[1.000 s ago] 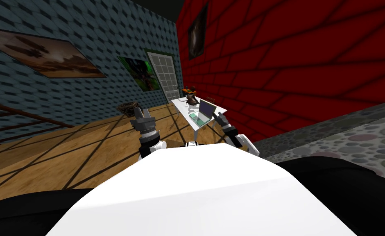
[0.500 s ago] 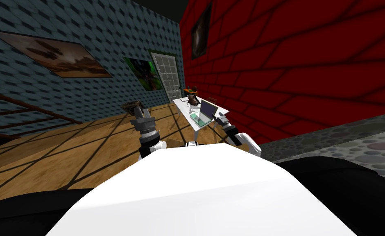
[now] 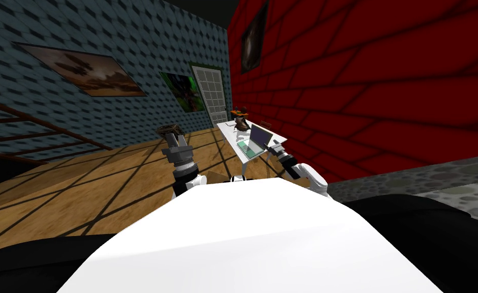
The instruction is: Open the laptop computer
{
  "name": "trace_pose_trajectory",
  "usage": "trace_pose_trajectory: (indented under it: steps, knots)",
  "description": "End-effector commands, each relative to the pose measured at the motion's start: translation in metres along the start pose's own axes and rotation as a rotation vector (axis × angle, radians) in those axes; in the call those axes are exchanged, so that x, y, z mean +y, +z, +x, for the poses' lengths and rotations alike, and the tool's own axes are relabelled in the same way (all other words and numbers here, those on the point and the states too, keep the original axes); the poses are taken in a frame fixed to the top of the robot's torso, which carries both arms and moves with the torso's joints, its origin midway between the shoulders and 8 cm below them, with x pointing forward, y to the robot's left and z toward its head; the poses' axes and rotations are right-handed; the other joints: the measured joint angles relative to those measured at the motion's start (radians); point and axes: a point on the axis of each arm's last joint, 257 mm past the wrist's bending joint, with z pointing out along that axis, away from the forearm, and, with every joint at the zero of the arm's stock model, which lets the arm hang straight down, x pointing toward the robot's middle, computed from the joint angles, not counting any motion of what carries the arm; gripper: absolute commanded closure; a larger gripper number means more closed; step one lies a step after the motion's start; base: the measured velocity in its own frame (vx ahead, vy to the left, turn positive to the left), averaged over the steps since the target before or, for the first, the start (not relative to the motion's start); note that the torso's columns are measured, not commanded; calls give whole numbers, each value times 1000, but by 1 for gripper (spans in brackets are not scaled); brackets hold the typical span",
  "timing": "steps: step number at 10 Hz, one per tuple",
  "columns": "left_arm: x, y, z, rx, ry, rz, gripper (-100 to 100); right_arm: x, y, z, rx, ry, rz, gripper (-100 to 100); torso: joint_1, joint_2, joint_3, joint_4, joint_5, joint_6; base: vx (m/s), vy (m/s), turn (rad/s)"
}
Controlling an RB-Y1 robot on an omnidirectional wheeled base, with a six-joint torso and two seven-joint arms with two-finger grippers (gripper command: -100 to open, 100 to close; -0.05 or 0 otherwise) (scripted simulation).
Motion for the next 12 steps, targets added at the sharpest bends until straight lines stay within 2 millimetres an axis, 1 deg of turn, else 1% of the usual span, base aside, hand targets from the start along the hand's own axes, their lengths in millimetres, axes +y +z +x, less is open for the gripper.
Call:
trace_pose_trajectory:
  steps: [1, 2, 4, 5, 7, 8, 12]
  knots:
    - [0, 0, 0, 0, 0, 0, 0, -14, 2, 12, 45, -130, 12, -100, 0, 0, 0, 0, 0, 1, 7, -17, 59]
    - [0, 0, 0, 0, 0, 0, 0, -14, 2, 12, 46, -137, 11, -100, 1, 0, 0, 0, 0, 0, 6, -16, 38]
    - [0, 0, 0, 0, 0, 0, 0, -32, 3, 22, 93, -275, 23, -100, 0, 0, 0, 0, 0, 0, 11, -23, 95]
    - [0, 0, 0, 0, 0, 0, 0, -32, 3, 23, 95, -288, 22, -100, 0, 0, 0, 0, 0, 0, 10, -24, 47]
    - [0, 0, 0, 0, 0, 0, 0, -51, 4, 29, 134, -425, 32, -100, 1, 0, 0, 0, 0, 0, 10, -20, 81]
    - [0, 0, 0, 0, 0, 0, 0, -51, 4, 29, 135, -432, 31, -100, 0, 0, 0, 0, 0, 0, 9, -21, 41]
    - [0, 0, 0, 0, 0, 0, 0, -84, 6, 31, 191, -682, 42, -100, 0, 0, 0, 0, 0, 0, 10, -22, 80]
